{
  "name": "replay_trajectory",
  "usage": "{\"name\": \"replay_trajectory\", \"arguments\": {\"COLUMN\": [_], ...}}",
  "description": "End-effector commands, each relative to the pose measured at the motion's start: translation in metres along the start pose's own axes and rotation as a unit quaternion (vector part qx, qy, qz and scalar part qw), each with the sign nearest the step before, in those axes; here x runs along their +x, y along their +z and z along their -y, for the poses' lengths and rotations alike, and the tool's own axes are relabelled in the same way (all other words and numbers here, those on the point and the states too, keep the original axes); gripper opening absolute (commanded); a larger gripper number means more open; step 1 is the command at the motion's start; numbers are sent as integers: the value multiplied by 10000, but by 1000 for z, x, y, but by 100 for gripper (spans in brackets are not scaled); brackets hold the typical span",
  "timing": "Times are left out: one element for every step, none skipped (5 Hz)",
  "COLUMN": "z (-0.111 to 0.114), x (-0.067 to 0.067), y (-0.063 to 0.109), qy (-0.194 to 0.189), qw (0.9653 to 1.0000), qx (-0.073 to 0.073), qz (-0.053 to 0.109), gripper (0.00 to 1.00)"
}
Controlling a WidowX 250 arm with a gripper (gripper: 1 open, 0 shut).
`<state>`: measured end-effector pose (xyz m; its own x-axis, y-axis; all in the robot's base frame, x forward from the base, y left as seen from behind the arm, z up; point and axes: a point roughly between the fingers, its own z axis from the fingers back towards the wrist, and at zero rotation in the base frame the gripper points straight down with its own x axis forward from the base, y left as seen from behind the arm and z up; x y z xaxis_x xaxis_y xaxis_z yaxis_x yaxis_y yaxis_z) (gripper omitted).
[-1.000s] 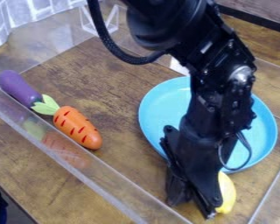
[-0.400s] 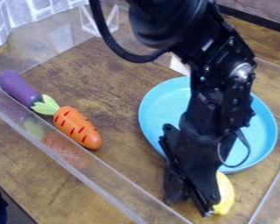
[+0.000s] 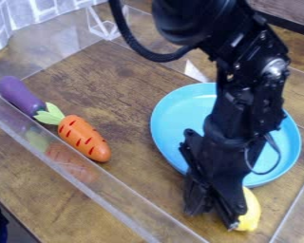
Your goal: Put the lemon on the blue tray
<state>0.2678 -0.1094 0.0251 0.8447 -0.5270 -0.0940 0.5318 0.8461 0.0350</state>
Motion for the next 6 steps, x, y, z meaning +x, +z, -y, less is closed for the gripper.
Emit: {"name": "replay_trajectory", "arguments": {"z": [7, 10, 12, 15, 15, 15], "x": [12, 14, 16, 18, 20, 21], "y": [14, 11, 9, 8, 10, 13], "qy": [-166, -231, -302, -375, -425, -484], "qw": [9995, 9994, 9993, 9991, 9990, 9987], "qx": [39, 21, -4, -25, -27, -13], "qz": [255, 246, 227, 205, 169, 138], "gripper": [0, 0, 0, 0, 0, 0]}}
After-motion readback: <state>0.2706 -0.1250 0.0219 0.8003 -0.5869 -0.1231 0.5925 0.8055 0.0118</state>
